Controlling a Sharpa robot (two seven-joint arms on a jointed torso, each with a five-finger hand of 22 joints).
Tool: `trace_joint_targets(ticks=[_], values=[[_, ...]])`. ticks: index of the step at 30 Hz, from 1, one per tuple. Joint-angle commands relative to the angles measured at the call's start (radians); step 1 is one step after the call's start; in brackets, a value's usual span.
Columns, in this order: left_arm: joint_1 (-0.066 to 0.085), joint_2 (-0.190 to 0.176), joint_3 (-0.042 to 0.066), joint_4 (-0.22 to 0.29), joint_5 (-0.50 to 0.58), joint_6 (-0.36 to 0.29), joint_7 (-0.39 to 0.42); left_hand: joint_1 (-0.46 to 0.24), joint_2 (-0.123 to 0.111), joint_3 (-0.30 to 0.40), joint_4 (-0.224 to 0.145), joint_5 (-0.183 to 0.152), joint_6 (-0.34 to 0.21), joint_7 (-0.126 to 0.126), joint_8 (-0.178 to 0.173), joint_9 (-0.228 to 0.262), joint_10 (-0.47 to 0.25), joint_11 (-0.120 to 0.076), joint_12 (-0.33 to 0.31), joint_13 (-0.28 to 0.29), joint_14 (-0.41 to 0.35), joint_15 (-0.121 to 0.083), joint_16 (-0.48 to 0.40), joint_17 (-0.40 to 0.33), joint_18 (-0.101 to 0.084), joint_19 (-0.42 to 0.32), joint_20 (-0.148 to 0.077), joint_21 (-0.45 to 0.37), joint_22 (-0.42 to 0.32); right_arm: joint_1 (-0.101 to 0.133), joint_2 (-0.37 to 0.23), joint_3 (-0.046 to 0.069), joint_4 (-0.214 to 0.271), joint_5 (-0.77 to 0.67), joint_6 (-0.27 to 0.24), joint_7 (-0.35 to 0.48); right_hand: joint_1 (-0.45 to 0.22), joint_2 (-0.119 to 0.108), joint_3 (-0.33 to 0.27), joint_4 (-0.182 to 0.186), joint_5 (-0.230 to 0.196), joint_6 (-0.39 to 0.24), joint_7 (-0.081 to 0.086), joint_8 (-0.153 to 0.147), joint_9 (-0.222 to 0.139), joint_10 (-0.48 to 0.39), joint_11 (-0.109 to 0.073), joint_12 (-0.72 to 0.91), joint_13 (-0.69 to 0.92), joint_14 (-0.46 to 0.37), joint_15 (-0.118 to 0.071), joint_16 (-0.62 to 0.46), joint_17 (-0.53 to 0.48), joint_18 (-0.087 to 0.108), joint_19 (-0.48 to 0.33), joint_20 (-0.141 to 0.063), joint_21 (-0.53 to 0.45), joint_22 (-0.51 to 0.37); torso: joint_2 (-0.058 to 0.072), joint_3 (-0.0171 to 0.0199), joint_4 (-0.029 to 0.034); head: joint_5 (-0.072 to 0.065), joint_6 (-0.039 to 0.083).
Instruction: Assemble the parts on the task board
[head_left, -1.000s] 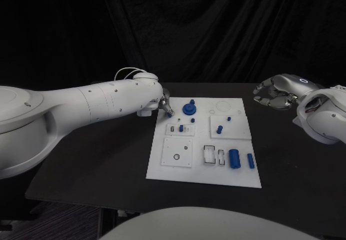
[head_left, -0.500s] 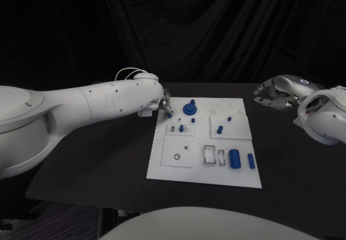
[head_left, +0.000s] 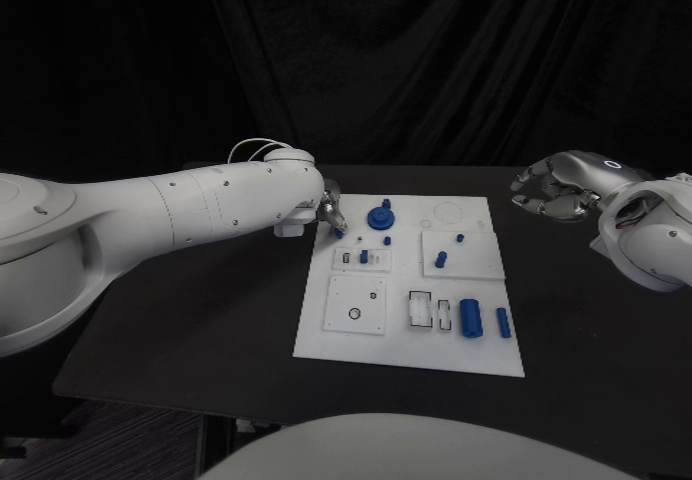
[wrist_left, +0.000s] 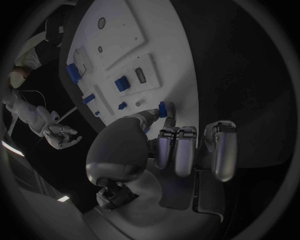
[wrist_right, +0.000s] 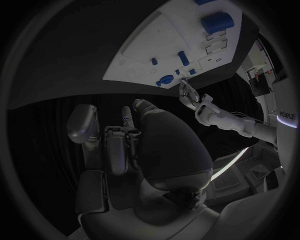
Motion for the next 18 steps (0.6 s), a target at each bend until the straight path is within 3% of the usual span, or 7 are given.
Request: trace_joint_targets(ticks=[1,8,18], values=[[0.003,-0.013,0.001,0.03,0.135,-0.01,-0.052,-0.005,-0.01,0.015,-0.006,0.005,0.002,-0.002,0.006,0.005,0.104,-0.008,0.003,0.263,0.104,-0.007,0.003,0.263,0.01,0.022,-0.008,0.003,0.222,-0.002,-0.003,0.001,0.002,-0.003,0.004,-0.013,0.0,-0.009,0.005,0.002,0.004,-0.006,0.003,-0.002,-0.001,0.102,0.005,0.002,0.263,0.093,0.006,-0.005,0.239,0.013,-0.007,-0.001,-0.003,0.129,0.0,-0.0004,-0.0001,0.0,0.0],[0.013,-0.047,0.001,0.105,0.188,-0.01,-0.089,-0.009,-0.01,0.019,-0.006,0.006,0.002,-0.001,0.007,0.007,0.104,-0.008,0.003,0.263,0.104,-0.007,0.003,0.263,0.01,0.023,-0.009,0.003,0.222,-0.002,-0.005,0.001,0.002,-0.003,0.002,-0.014,0.0,-0.009,0.005,0.002,0.004,-0.006,0.003,-0.002,-0.001,0.102,0.005,0.002,0.263,0.093,0.006,-0.005,0.239,0.013,-0.007,-0.001,-0.003,0.129,0.0,0.0001,0.0003,-0.001,0.0],[0.016,-0.089,0.001,0.199,0.203,-0.031,-0.106,-0.019,-0.009,0.026,-0.003,0.008,0.003,-0.001,0.011,0.011,0.104,-0.008,0.003,0.263,0.104,-0.008,0.003,0.263,0.009,0.023,-0.009,0.004,0.222,-0.002,-0.007,0.001,0.001,-0.003,0.001,-0.014,0.0,-0.009,0.005,0.002,0.004,-0.006,0.003,-0.002,-0.001,0.102,0.005,0.002,0.263,0.093,0.006,-0.005,0.239,0.013,-0.007,-0.001,-0.003,0.129,-0.003,0.0014,0.0001,-0.001,0.0]])
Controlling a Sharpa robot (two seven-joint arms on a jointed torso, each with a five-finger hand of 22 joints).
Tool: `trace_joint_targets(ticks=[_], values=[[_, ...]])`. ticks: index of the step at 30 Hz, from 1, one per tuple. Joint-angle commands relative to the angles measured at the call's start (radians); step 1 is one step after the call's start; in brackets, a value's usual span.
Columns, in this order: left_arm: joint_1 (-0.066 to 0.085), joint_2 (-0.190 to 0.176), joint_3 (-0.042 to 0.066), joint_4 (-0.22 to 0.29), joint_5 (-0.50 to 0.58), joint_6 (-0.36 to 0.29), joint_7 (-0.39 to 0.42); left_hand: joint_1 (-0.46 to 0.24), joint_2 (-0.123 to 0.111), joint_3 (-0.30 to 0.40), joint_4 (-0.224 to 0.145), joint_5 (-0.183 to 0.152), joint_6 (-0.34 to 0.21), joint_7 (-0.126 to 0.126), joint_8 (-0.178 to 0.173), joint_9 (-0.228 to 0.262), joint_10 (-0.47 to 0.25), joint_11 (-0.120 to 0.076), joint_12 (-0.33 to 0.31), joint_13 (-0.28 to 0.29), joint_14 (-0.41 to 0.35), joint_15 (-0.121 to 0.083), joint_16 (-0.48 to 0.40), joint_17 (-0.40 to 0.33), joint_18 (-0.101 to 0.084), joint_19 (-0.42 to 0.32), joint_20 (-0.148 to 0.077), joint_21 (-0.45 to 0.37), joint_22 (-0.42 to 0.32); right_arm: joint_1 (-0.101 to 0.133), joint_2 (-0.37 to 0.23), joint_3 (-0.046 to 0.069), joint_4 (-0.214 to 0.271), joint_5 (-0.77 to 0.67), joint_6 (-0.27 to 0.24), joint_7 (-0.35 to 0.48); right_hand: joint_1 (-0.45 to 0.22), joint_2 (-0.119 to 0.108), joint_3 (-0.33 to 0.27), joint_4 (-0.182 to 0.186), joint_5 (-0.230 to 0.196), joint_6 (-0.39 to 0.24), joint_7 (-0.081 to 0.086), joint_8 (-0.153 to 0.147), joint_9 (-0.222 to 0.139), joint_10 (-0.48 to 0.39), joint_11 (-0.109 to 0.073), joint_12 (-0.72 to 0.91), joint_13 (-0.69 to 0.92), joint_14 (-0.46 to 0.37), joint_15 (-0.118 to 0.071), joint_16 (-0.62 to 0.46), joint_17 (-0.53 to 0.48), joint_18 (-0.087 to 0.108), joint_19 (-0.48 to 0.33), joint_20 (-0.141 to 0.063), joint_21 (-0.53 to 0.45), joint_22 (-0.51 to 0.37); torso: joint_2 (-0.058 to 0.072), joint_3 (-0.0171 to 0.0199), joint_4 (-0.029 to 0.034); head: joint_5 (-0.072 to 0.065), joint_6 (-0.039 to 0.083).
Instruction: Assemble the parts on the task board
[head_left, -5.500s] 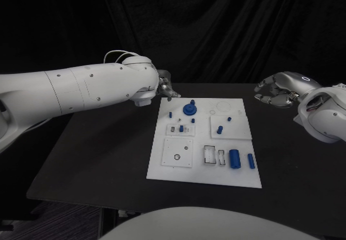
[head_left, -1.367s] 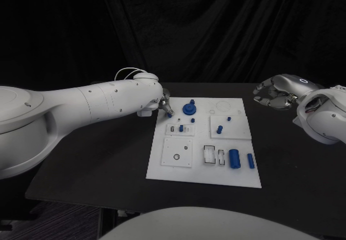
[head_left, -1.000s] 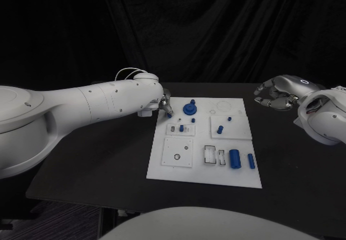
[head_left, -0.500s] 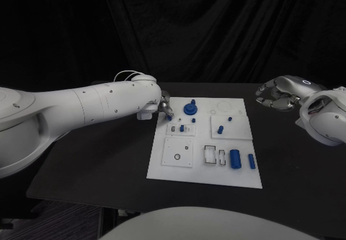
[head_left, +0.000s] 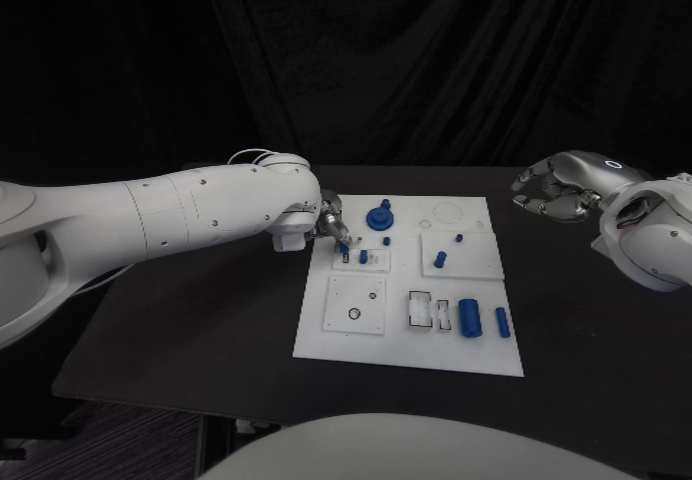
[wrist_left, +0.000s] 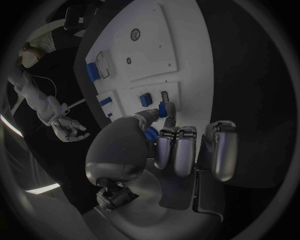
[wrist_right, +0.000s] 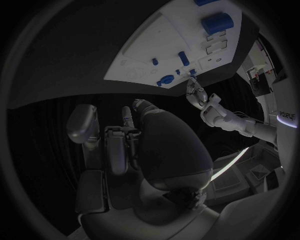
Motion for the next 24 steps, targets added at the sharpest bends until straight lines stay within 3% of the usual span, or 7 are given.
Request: trace_joint_targets(ticks=[1,11,24], values=[[0.003,-0.005,0.001,0.02,0.034,-0.022,-0.017,-0.008,0.002,0.006,-0.002,0.004,0.002,-0.003,0.007,0.001,0.104,-0.008,0.003,0.263,0.104,-0.008,0.003,0.263,0.009,0.024,-0.009,0.004,0.222,-0.002,-0.002,0.001,0.001,-0.003,0.0,-0.013,0.0,-0.009,0.005,0.002,0.004,-0.006,0.003,-0.002,-0.001,0.102,0.005,0.002,0.263,0.093,0.006,-0.005,0.239,0.013,-0.007,-0.001,-0.003,0.129,0.0,0.0,-0.0003,0.003,0.0],[-0.001,-0.013,0.001,0.046,0.036,-0.034,-0.013,-0.011,0.004,0.009,0.0,0.005,0.002,-0.003,0.007,0.002,0.104,-0.008,0.003,0.263,0.104,-0.008,0.003,0.263,0.01,0.023,-0.009,0.003,0.222,-0.003,0.001,0.001,0.001,-0.003,0.001,-0.011,0.0,-0.01,0.006,0.001,0.004,-0.006,0.002,-0.002,-0.001,0.101,0.005,0.001,0.262,0.093,0.006,-0.005,0.239,0.013,-0.008,-0.001,-0.005,0.129,0.001,-0.0026,-0.0006,0.005,0.0],[-0.006,-0.023,0.001,0.06,-0.069,-0.058,0.007,-0.018,0.003,0.011,0.002,0.005,0.003,-0.003,0.01,0.004,0.104,-0.008,0.003,0.263,0.104,-0.008,0.003,0.263,0.009,0.026,-0.009,0.007,0.223,-0.004,0.001,0.001,0.001,-0.003,0.004,-0.011,-0.001,-0.01,0.006,0.001,0.005,-0.006,0.002,-0.002,-0.002,0.1,0.005,0.001,0.261,0.093,0.006,-0.006,0.238,0.013,-0.008,-0.001,-0.006,0.128,0.004,-0.0035,0.0004,0.007,0.0]])
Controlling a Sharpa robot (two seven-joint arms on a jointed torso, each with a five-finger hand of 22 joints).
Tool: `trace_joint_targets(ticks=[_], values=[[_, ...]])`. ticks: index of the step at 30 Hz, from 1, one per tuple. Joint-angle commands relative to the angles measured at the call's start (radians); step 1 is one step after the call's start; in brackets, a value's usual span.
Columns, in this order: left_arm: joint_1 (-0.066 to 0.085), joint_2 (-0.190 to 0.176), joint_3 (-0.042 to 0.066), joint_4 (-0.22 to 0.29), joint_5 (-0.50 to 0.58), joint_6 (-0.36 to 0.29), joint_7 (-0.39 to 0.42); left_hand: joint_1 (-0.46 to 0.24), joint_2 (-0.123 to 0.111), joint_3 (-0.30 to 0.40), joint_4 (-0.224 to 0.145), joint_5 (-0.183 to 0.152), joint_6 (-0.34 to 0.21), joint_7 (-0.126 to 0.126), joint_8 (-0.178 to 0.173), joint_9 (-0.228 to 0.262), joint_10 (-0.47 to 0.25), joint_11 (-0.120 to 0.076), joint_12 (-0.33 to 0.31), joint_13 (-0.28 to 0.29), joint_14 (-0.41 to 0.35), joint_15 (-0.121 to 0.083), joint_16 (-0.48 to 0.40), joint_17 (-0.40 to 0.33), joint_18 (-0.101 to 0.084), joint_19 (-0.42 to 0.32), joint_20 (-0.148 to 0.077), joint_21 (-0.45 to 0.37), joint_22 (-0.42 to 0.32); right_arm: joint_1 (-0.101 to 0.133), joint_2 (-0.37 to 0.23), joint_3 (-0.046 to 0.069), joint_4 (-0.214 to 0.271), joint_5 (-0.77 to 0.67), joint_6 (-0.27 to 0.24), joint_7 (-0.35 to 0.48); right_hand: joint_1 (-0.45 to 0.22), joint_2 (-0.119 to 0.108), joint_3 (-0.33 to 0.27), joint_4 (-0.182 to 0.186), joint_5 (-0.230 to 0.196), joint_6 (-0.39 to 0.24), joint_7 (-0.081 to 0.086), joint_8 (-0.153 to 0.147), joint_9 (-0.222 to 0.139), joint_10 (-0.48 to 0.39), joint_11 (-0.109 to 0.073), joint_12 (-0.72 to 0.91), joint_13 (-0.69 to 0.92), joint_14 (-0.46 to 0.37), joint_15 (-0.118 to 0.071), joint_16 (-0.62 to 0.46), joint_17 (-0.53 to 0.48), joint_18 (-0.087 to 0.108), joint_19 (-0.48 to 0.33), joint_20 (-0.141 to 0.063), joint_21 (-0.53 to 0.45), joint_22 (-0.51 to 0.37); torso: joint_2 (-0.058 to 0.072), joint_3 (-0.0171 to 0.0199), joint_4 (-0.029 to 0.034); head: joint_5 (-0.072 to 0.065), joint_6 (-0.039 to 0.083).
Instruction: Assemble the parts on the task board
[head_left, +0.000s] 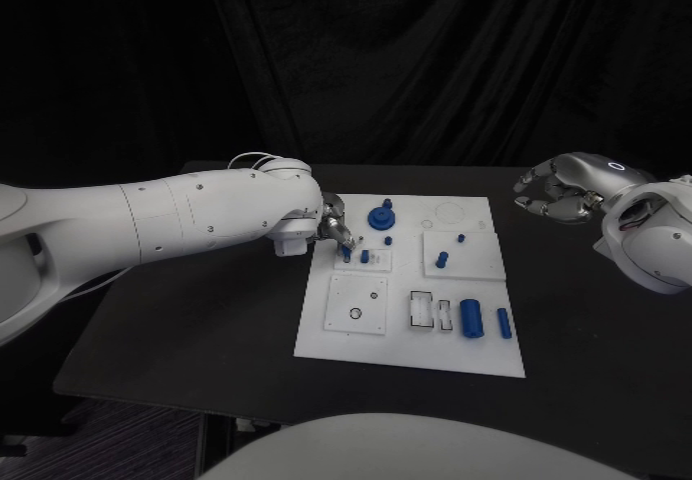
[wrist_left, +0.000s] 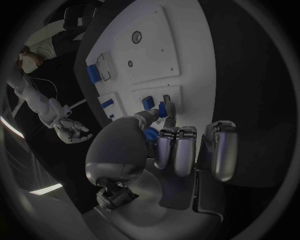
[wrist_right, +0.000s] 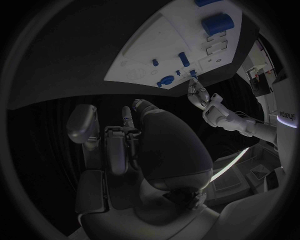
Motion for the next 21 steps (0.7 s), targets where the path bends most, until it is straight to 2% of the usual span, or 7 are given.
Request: trace_joint_targets(ticks=[1,12,21], values=[[-0.003,0.002,0.001,0.004,-0.042,-0.016,0.019,-0.01,0.003,0.005,0.002,0.005,0.005,-0.005,0.006,0.001,0.104,-0.008,0.003,0.263,0.104,-0.008,0.003,0.263,0.009,0.029,-0.006,0.007,0.223,-0.002,0.001,0.001,0.001,-0.003,0.003,-0.011,-0.001,-0.01,0.006,0.001,0.005,-0.006,0.002,-0.002,-0.002,0.1,0.005,0.001,0.261,0.093,0.006,-0.006,0.238,0.013,-0.008,-0.001,-0.006,0.129,0.001,-0.0002,0.0002,0.0,0.0],[-0.01,-0.004,0.001,0.027,-0.049,-0.024,0.024,-0.013,0.004,0.007,0.003,0.005,0.006,-0.005,0.008,0.002,0.104,-0.008,0.003,0.263,0.104,-0.008,0.003,0.263,0.009,0.029,-0.006,0.006,0.223,-0.003,-0.003,0.001,0.002,-0.003,0.005,-0.012,-0.001,-0.01,0.007,0.001,0.005,-0.006,0.002,-0.002,-0.002,0.101,0.005,0.001,0.262,0.093,0.006,-0.005,0.239,0.013,-0.008,-0.001,-0.006,0.129,0.0,0.0023,0.0002,0.0,0.0],[-0.011,-0.011,0.001,0.029,-0.049,-0.016,0.02,-0.014,0.003,0.007,0.003,0.005,0.006,-0.005,0.008,0.003,0.104,-0.008,0.003,0.263,0.104,-0.008,0.003,0.263,0.009,0.029,-0.006,0.006,0.223,-0.003,-0.005,0.001,0.003,-0.003,0.006,-0.014,-0.001,-0.01,0.007,0.001,0.005,-0.006,0.002,-0.002,-0.002,0.101,0.005,0.001,0.262,0.093,0.006,-0.005,0.239,0.013,-0.008,-0.001,-0.006,0.129,-0.001,0.0014,-0.0013,0.003,0.0]])
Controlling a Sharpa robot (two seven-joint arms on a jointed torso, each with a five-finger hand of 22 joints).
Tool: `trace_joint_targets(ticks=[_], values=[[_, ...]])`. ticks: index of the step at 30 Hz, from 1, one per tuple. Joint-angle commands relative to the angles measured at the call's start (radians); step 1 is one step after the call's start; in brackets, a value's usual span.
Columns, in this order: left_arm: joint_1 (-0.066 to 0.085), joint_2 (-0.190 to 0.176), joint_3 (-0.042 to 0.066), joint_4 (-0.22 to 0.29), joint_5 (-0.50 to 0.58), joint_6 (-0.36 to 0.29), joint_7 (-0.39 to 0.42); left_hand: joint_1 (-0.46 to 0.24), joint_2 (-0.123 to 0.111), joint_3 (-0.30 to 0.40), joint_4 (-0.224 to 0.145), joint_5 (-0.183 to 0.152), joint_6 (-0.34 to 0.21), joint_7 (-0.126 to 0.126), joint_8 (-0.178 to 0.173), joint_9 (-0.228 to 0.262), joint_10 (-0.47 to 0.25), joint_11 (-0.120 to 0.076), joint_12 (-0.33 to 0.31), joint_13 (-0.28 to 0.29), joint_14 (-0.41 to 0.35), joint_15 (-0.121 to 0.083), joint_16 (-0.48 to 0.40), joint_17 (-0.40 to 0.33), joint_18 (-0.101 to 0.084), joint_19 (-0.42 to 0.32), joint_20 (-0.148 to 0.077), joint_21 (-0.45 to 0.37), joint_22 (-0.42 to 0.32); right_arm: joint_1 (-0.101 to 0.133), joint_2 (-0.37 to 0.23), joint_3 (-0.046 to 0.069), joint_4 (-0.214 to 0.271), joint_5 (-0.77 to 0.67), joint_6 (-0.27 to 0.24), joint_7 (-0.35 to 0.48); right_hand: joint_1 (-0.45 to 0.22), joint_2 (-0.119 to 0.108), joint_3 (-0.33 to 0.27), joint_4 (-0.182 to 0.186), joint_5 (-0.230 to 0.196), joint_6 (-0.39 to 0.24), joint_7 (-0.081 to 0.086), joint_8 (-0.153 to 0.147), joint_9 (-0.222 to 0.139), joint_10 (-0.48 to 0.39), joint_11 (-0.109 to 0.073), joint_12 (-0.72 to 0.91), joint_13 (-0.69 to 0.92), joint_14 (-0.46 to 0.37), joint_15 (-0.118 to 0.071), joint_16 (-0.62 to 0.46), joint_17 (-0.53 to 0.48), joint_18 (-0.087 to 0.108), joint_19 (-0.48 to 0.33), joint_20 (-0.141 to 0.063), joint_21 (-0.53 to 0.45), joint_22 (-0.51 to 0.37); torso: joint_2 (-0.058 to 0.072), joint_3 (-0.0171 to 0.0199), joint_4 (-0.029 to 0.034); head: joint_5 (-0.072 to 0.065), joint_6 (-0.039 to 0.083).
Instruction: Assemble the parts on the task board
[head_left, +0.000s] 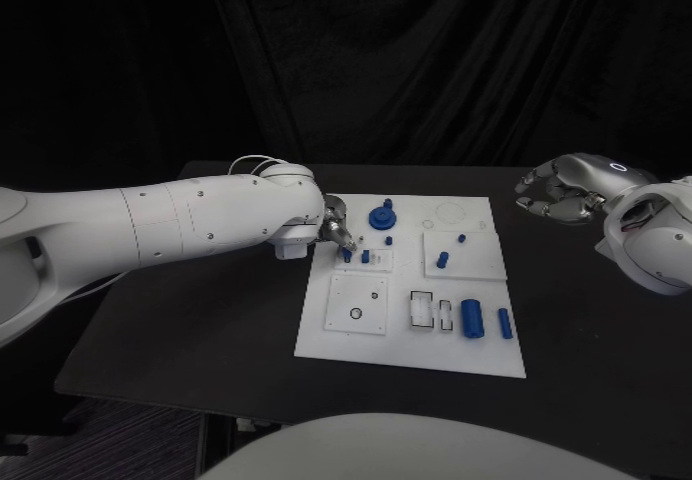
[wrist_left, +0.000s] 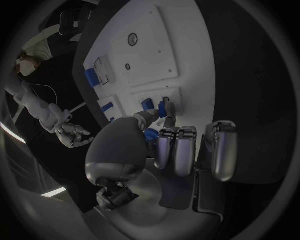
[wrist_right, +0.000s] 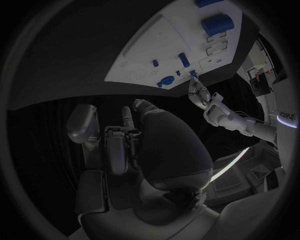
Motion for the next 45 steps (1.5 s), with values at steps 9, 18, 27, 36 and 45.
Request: trace_joint_targets(ticks=[9,18,27,36,45], values=[[-0.002,-0.007,0.001,0.012,-0.005,-0.011,0.014,-0.009,-0.001,0.004,0.0,0.006,0.001,-0.003,0.005,0.002,0.104,-0.008,0.003,0.263,0.104,-0.008,0.003,0.263,0.009,0.028,-0.006,0.005,0.222,-0.002,-0.004,0.001,0.003,-0.003,0.006,-0.015,-0.002,-0.01,0.007,0.001,0.005,-0.006,0.002,-0.002,-0.001,0.1,0.005,0.001,0.261,0.093,0.006,-0.006,0.238,0.013,-0.008,-0.001,-0.007,0.129,-0.002,0.0008,-0.0003,0.004,0.0],[-0.004,-0.003,0.001,0.001,-0.005,-0.011,0.013,-0.011,-0.001,0.005,0.0,0.006,0.001,-0.003,0.006,0.002,0.104,-0.009,0.003,0.263,0.104,-0.008,0.003,0.263,0.009,0.028,-0.006,0.005,0.222,-0.002,-0.005,0.001,0.004,-0.003,0.009,-0.016,-0.002,-0.01,0.007,0.001,0.005,-0.006,0.002,-0.002,-0.001,0.1,0.005,0.001,0.261,0.093,0.006,-0.006,0.238,0.013,-0.008,-0.001,-0.007,0.129,0.0,0.0001,0.0,0.004,0.0],[-0.02,0.001,0.001,-0.009,-0.005,-0.025,0.022,-0.012,-0.001,0.006,0.001,0.006,0.002,-0.004,0.006,0.002,0.104,-0.009,0.003,0.263,0.104,-0.009,0.003,0.263,0.01,0.027,-0.006,0.003,0.222,-0.002,-0.006,0.001,0.004,-0.003,0.008,-0.016,-0.002,-0.01,0.007,0.001,0.005,-0.006,0.002,-0.002,-0.001,0.1,0.005,0.001,0.261,0.093,0.006,-0.006,0.238,0.013,-0.008,-0.001,-0.007,0.129,0.0,-0.0001,0.0001,0.004,0.0],[-0.046,-0.005,0.001,-0.005,-0.005,-0.03,0.023,-0.012,-0.001,0.006,0.001,0.006,0.002,-0.004,0.006,0.003,0.104,-0.009,0.003,0.263,0.104,-0.009,0.003,0.263,0.01,0.027,-0.006,0.003,0.222,-0.002,-0.009,0.001,0.005,-0.003,0.007,-0.017,-0.002,-0.01,0.007,0.001,0.005,-0.006,0.002,-0.002,-0.001,0.1,0.005,0.001,0.261,0.093,0.006,-0.006,0.238,0.013,-0.008,-0.001,-0.007,0.129,-0.001,-0.0001,-0.0005,0.003,0.0],[-0.057,-0.01,0.001,0.007,-0.005,-0.036,0.028,-0.013,0.0,0.007,0.001,0.006,0.002,-0.004,0.006,0.003,0.104,-0.009,0.003,0.263,0.104,-0.009,0.003,0.263,0.009,0.027,-0.006,0.004,0.222,-0.002,-0.009,0.001,0.004,-0.003,0.007,-0.017,-0.002,-0.01,0.007,0.001,0.005,-0.006,0.002,-0.002,-0.001,0.1,0.005,0.001,0.261,0.093,0.006,-0.006,0.238,0.013,-0.008,-0.001,-0.007,0.129,-0.002,0.0006,-0.001,0.004,0.0]])
